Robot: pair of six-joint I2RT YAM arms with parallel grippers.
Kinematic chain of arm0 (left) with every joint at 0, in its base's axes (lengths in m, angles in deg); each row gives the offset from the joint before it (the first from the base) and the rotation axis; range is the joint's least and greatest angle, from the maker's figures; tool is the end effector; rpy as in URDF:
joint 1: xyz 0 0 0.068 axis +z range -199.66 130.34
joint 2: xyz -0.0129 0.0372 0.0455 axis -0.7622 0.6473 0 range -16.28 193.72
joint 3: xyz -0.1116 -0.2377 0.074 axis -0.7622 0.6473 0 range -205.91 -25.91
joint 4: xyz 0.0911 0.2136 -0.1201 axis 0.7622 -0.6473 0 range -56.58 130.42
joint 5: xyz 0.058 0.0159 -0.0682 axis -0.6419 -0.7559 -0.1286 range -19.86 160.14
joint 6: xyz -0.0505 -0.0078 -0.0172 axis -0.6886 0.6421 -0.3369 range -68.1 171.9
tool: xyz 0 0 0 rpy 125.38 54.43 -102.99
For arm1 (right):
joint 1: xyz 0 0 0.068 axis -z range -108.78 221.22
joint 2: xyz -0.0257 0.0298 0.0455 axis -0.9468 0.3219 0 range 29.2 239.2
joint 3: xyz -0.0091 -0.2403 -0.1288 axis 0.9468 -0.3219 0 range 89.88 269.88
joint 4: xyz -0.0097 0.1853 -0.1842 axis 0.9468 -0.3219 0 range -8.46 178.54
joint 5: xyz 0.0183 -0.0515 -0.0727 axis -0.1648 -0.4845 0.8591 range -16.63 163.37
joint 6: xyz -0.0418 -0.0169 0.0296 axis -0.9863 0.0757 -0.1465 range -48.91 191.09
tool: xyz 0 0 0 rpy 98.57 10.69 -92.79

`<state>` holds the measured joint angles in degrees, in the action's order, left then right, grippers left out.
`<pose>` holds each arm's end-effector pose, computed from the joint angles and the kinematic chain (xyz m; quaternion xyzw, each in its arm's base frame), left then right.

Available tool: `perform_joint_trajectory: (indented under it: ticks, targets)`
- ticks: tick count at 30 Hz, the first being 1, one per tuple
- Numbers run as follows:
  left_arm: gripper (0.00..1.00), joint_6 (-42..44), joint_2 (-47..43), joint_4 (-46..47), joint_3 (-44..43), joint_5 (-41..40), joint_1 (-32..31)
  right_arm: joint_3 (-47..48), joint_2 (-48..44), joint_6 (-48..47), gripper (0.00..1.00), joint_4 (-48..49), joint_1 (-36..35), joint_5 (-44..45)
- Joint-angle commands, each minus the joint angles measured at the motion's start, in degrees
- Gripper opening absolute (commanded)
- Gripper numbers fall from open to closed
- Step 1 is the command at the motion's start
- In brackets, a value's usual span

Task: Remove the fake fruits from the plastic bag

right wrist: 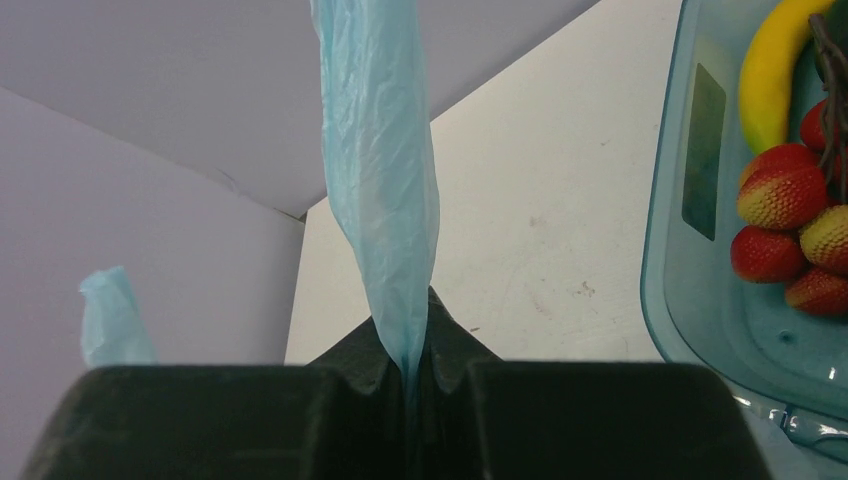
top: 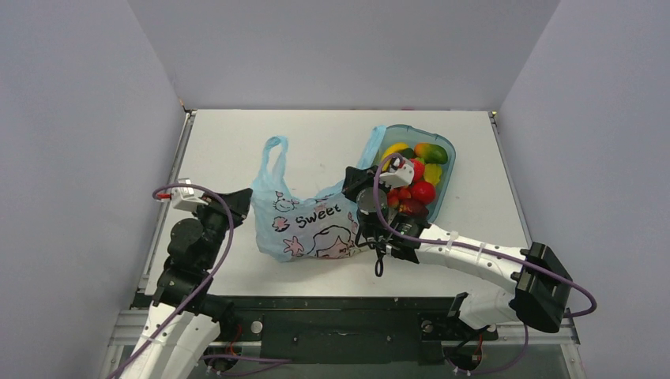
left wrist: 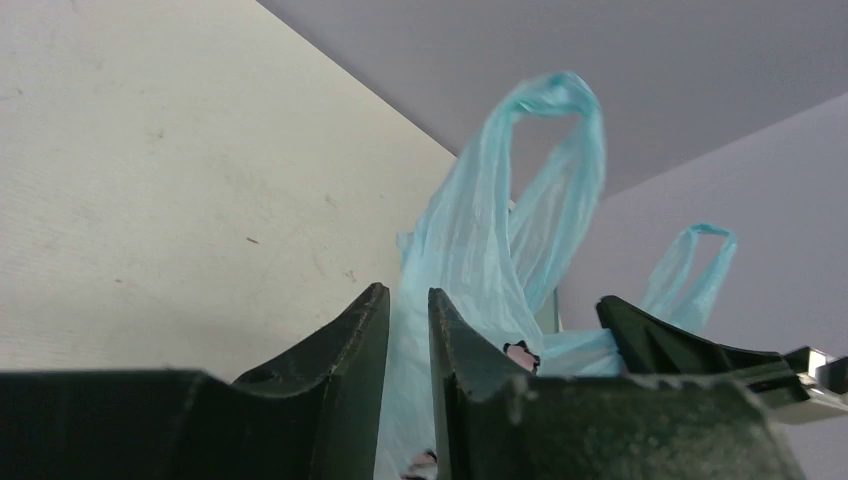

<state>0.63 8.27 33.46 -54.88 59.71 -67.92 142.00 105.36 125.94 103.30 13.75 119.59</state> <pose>0.1239 -0.0341 0.2970 -0.2647 0.6721 -0.3386 0.6030 0.1842 0.2412 0.3090 0.2381 0.7065 0.3282 0.5801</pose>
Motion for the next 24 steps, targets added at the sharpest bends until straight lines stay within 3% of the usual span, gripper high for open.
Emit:
perform_joint_trajectory:
  ticks: [1, 3, 5, 13, 20, 24]
  targets:
    - [0.35, 5.96, 2.37, -5.86, -10.53, 7.44, 0.33, -1.28, -0.69, -0.45, 0.0, 7.03, -0.62, -0.35]
    - [0.52, 8.39, 4.72, -11.09, -16.03, 10.9, 0.33, -1.17, -0.92, -2.94, 0.0, 6.88, -0.85, -0.23]
    - [0.6, 10.82, 8.52, -17.41, -22.56, 12.29, 0.33, -1.21, -1.06, -4.89, 0.0, 7.1, -1.34, 0.08]
    - [0.65, 33.77, 31.7, -32.42, -47.33, 29.26, 0.4, -1.23, -1.78, -11.6, 0.0, 9.57, -2.77, -2.15]
    - [0.7, 46.13, 47.41, -38.17, -57.2, 38.47, 1.91, -1.13, -2.93, -15.06, 0.0, 10.32, -3.14, -4.6]
    - [0.67, 50.05, 51.42, -38.66, -58.02, 52.88, 2.24, -0.72, -2.9, -16.69, 0.0, 10.48, -3.2, -5.53]
